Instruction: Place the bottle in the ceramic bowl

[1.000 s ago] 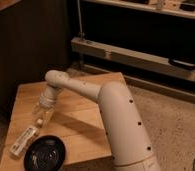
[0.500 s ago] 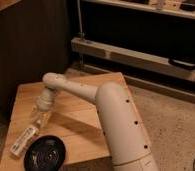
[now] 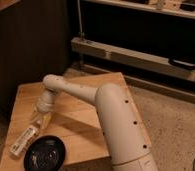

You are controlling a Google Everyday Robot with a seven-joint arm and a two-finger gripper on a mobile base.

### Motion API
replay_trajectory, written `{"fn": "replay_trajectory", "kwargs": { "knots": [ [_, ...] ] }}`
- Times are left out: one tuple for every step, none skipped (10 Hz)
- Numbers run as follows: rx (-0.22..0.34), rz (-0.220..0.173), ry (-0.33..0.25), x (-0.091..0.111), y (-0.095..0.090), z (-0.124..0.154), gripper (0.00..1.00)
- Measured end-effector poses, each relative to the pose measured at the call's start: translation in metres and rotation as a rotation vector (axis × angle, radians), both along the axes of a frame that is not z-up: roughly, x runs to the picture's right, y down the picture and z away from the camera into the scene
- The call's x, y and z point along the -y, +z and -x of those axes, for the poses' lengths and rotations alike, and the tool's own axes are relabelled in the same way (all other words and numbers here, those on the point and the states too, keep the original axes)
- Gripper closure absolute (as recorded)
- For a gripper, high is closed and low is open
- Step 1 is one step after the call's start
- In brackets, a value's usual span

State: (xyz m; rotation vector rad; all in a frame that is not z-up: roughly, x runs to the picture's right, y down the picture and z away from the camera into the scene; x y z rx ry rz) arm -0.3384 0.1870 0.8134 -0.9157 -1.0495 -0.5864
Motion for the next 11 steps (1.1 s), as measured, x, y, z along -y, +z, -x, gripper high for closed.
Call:
{"fn": "replay_trajectory", "kwargs": {
  "knots": [
    [0.008, 0.008, 0.002, -0.002, -0.002, 0.003, 0.35],
    [0.015, 0.013, 0.006, -0.003, -0.003, 0.006, 0.35],
    [0.022, 0.018, 0.01, -0.003, -0.004, 0.012, 0.35],
    [0.035, 0.025, 0.012, -0.004, -0.006, 0.019, 0.35],
    [0.051, 0.038, 0.007, -0.008, -0.008, 0.025, 0.35],
    [0.067, 0.05, -0.001, -0.01, -0.01, 0.031, 0.35],
    [0.083, 0.06, -0.012, -0.012, -0.013, 0.037, 0.35],
    [0.092, 0.065, -0.02, -0.014, -0.015, 0.04, 0.35],
    [0.099, 0.071, -0.028, -0.015, -0.017, 0.043, 0.35],
    [0.108, 0.08, -0.04, -0.017, -0.02, 0.045, 0.35],
    [0.112, 0.09, -0.049, -0.018, -0.022, 0.046, 0.37]
  ]
}}
